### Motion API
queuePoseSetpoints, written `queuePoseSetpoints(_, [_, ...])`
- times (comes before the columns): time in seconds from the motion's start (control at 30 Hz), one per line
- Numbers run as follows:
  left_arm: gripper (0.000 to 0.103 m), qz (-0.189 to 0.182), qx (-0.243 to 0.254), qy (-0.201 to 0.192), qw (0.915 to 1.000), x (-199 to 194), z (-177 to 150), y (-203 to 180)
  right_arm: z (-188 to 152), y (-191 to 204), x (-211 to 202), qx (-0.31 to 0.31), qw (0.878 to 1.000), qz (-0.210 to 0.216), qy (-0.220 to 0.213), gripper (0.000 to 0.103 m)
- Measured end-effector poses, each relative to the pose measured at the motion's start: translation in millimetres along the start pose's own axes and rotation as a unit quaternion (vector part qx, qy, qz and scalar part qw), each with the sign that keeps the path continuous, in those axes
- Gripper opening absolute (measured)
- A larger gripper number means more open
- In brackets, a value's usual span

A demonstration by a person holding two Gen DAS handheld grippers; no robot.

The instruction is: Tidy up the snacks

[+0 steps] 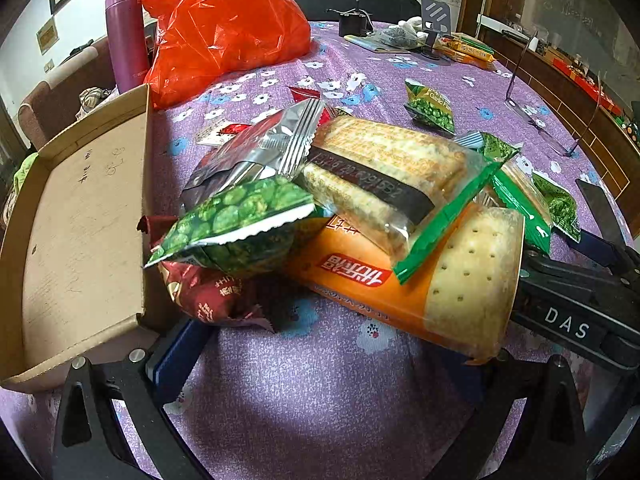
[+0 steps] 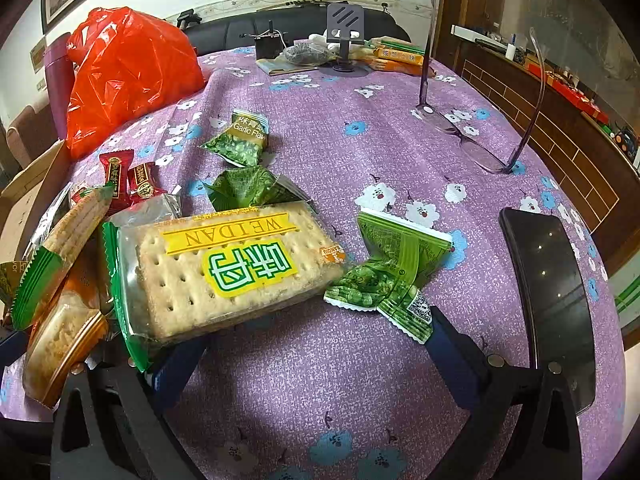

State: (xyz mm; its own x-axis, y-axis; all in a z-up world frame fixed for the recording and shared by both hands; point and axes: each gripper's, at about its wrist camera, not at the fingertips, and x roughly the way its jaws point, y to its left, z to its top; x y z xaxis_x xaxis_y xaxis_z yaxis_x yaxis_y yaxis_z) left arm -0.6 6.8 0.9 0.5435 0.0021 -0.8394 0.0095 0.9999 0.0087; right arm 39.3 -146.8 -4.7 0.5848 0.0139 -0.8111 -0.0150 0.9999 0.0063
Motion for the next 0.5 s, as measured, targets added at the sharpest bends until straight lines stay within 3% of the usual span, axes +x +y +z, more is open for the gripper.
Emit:
queuePoseSetpoints(0.27, [0.103, 0.000, 0.000, 0.000, 1.0000, 0.1, -0.1, 0.2, 0.0, 0.4, -0.8, 0.000, 1.000, -0.001, 0.002, 0.102])
queuePoseSetpoints(0.4, [0.103, 0.000, 0.000, 0.000, 1.0000, -0.4, -0.4, 0.2, 3.3, -0.9, -1.0, -0.030, 0.999, 0.022, 0.028, 0.102])
queuePoseSetpoints(0.5, [0.103, 0.000, 0.000, 0.000, 1.0000, -0.4, -0.8, -0.2, 1.3, -3.4, -2.6, -0.047, 0.998, 0.041, 0.021, 0.102])
